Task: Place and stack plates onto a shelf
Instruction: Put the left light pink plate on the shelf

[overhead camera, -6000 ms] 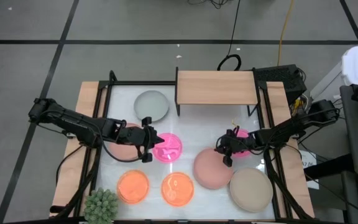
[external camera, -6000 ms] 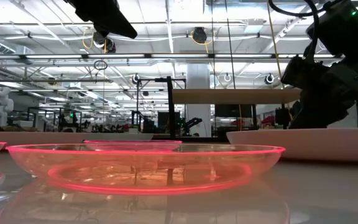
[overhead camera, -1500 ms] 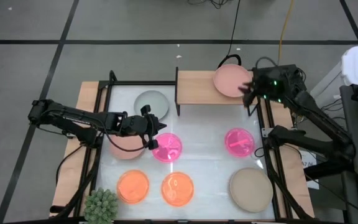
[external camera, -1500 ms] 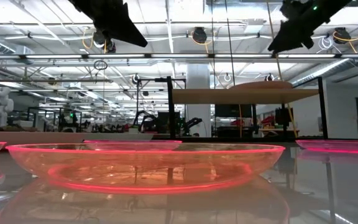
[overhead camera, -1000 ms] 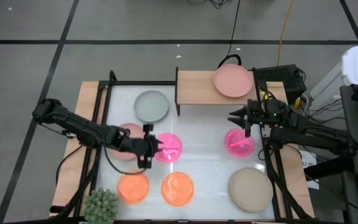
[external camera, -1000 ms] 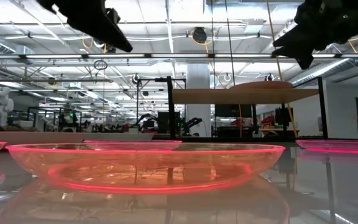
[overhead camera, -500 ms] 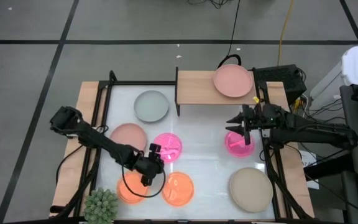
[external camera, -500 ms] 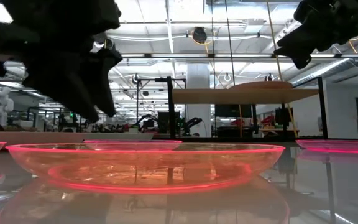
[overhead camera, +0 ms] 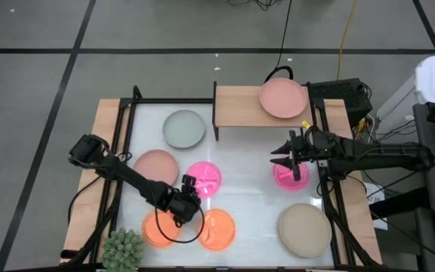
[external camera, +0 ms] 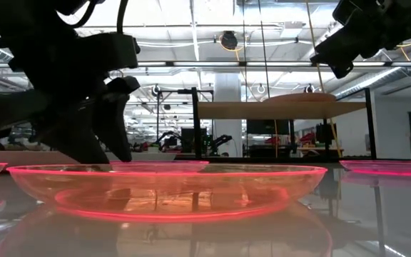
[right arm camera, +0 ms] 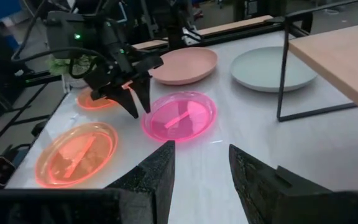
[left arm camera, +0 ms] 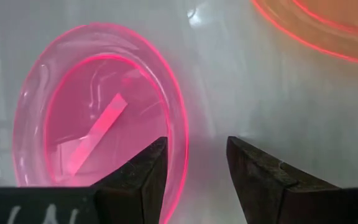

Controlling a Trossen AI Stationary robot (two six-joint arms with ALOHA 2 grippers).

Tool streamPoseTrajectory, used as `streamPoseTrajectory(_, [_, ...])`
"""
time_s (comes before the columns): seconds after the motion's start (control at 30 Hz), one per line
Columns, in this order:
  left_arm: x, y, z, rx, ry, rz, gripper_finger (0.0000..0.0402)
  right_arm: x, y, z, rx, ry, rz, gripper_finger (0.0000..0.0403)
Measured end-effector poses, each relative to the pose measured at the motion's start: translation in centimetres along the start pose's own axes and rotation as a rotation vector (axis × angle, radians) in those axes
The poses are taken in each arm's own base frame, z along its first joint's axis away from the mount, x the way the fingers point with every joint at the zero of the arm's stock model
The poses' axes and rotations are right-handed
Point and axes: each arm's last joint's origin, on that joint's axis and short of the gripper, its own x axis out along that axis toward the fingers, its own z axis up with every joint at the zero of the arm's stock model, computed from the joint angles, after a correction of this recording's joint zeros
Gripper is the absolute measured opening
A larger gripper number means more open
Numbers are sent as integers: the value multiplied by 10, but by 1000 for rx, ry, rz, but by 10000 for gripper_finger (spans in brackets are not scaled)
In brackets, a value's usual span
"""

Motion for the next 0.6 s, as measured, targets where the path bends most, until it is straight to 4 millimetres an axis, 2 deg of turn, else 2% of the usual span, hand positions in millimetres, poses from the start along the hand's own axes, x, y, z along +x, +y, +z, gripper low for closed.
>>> streamPoseTrajectory(0.1, [3,-3,0,25,5,6,155,0,1,0,-6,0,7,132])
streamPoseTrajectory(0.5, [4,-7,-2,77,5,78,20,0,2,0,-4,-1,10,132])
streamPoseTrajectory(0.6, [4,-7,-2,78,5,79,6,-2,2,1,-5,-9,12,132])
